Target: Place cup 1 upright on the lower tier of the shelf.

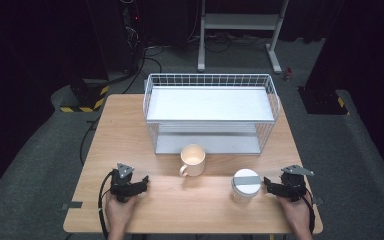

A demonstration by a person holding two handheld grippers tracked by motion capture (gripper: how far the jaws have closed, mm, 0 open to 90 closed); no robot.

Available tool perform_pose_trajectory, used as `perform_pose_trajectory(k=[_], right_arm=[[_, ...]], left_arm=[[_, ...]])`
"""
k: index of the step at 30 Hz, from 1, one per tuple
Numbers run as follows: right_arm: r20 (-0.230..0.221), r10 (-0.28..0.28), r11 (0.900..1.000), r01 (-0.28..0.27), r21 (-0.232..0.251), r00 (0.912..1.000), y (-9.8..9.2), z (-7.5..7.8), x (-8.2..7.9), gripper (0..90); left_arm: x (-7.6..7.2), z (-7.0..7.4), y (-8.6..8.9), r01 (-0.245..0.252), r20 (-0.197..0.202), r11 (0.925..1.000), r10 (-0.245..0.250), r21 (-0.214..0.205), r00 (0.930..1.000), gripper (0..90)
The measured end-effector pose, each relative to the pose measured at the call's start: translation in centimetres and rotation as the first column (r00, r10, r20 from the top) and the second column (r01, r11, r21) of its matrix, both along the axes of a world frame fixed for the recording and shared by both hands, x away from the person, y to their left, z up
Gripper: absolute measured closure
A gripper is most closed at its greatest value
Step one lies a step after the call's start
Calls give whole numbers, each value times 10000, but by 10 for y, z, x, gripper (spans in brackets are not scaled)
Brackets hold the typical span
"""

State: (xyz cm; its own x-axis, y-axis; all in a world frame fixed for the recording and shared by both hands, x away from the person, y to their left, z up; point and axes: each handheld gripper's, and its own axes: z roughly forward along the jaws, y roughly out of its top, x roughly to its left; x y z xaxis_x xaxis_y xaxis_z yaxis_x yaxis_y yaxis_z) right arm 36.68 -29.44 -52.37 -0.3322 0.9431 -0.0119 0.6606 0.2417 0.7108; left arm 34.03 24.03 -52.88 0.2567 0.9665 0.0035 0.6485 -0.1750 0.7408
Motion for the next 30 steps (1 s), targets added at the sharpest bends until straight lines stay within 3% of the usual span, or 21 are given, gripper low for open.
perform_pose_trajectory(k=[14, 25, 30], right_arm=[[-46, -32, 10000, 32, 48, 10000, -2, 0, 1, 154], [372, -49, 9988, 31, 493, 9993, -6, 10, -12, 194], [456, 54, 9988, -76, 483, 9989, -6, 12, -14, 196]], left_arm=[[0, 0, 0, -11, -25, 10000, 11, 0, 10000, 215], [0, 0, 0, -1, -17, 10000, 1, 24, 10000, 216], [0, 0, 0, 0, -19, 10000, 0, 23, 10000, 215]])
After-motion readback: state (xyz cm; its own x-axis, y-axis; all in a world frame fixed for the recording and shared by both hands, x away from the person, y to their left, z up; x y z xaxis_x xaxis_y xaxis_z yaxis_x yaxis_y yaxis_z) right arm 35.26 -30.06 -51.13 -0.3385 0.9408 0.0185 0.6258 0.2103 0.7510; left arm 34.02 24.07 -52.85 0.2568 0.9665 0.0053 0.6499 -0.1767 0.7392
